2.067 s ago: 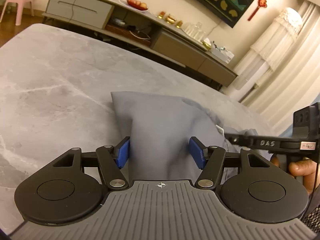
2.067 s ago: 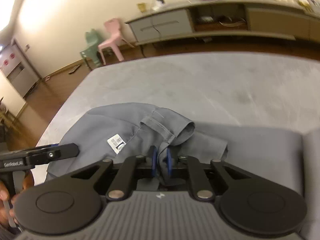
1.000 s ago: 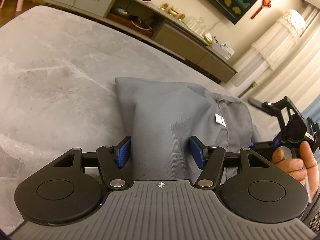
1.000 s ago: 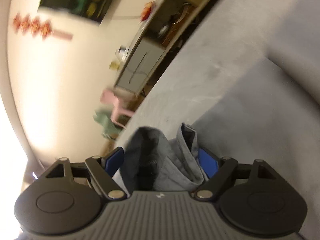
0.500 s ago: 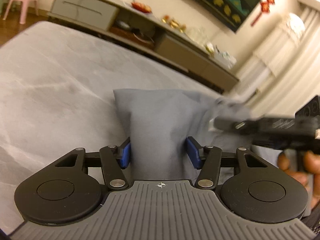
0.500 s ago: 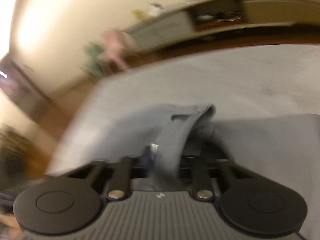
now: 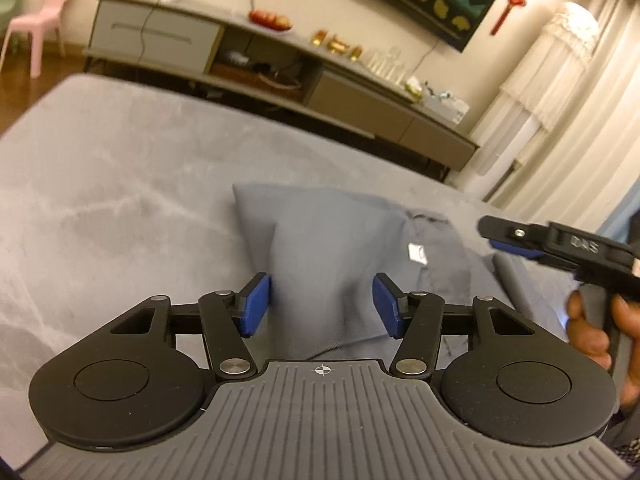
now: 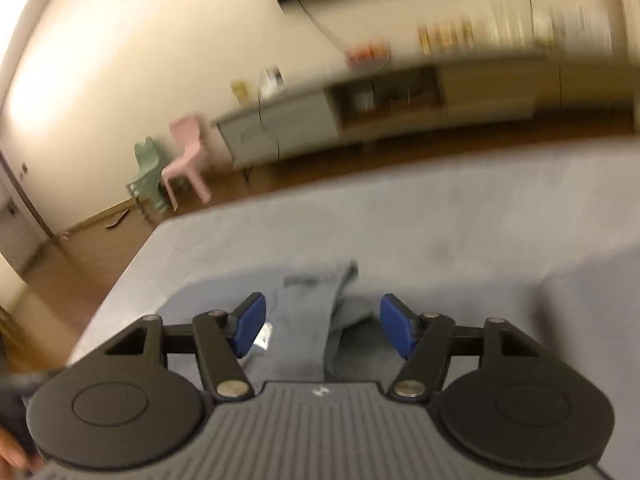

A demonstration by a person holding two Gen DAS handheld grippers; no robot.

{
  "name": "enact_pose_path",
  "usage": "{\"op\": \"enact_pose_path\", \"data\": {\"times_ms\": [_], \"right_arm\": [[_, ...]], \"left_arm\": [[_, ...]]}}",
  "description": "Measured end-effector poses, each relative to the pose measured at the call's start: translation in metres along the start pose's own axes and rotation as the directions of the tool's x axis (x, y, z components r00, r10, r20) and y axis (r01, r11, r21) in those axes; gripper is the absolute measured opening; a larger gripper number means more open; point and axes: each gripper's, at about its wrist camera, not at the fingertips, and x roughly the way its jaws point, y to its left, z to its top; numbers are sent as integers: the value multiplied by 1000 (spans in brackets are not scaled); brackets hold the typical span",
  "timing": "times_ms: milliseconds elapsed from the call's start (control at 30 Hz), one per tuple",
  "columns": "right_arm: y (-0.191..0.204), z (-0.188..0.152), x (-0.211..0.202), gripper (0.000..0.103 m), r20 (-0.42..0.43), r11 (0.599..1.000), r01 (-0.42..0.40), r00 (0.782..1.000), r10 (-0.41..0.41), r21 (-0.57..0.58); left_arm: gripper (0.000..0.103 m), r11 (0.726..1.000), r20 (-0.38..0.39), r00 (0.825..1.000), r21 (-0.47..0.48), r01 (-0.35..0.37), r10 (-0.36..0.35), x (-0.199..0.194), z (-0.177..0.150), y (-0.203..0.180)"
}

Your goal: Fold clothes

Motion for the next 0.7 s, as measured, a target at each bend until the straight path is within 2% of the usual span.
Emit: {"op": "enact_pose_path", "data": {"times_ms": [33,67,100,167,200,267,300,333,433,500,567,600,633,667,700], "right_arm": [[9,-1,-8,53,22,999,-5,1000,6,-47],[18,-3,-12,42,23,995,-23,999,25,-97],[24,-5,-11,38,2,990,-46,999,47,-135],[28,-13,-3,37,-55,979,-74,996,65,-188],[26,-18,4,27,-95,975,-71,994,52,-213],[14,-27,19,8,-172,976,3,984,-42,-218],[7,-32,27,13,-211,975,50,973,-97,-217],[0,-34,28,14,-226,978,61,968,-107,-201],[-10,-35,22,13,-243,987,38,967,-76,-157],[-9,-36,14,16,-254,988,26,965,-63,-150],[-7,-44,-13,16,-226,990,-15,974,-17,-143],[-5,-48,-26,21,-213,990,-36,977,6,-139],[0,-55,-39,25,-219,985,-81,975,46,-154],[9,-66,-52,31,-240,973,-143,966,97,-180],[20,-77,-64,33,-271,956,-196,953,134,-218]], "left_arm": [[46,1000,12,1000,5,-1,1,-3,1,-1],[46,1000,27,1000,7,2,-2,-7,1,-1],[46,1000,43,999,7,6,-6,-11,2,-2],[46,999,84,996,17,36,-38,-19,4,-6],[46,998,95,994,29,59,-62,-22,5,-9],[46,994,68,994,72,84,-89,-18,3,-16],[46,993,31,997,96,70,-73,-10,0,-20],[47,991,-5,998,121,57,-57,-3,-3,-23],[47,988,-68,997,152,-11,21,17,-12,-25],[47,991,-67,998,136,-4,13,13,-10,-22],[46,991,-50,999,136,22,-15,0,-6,-24],[46,990,-40,999,138,37,-32,-7,-4,-26],[46,988,-44,998,149,51,-45,-12,-4,-28],[46,984,-60,997,167,64,-55,-14,-6,-29],[46,981,-83,995,181,67,-52,-14,-9,-30]]}}
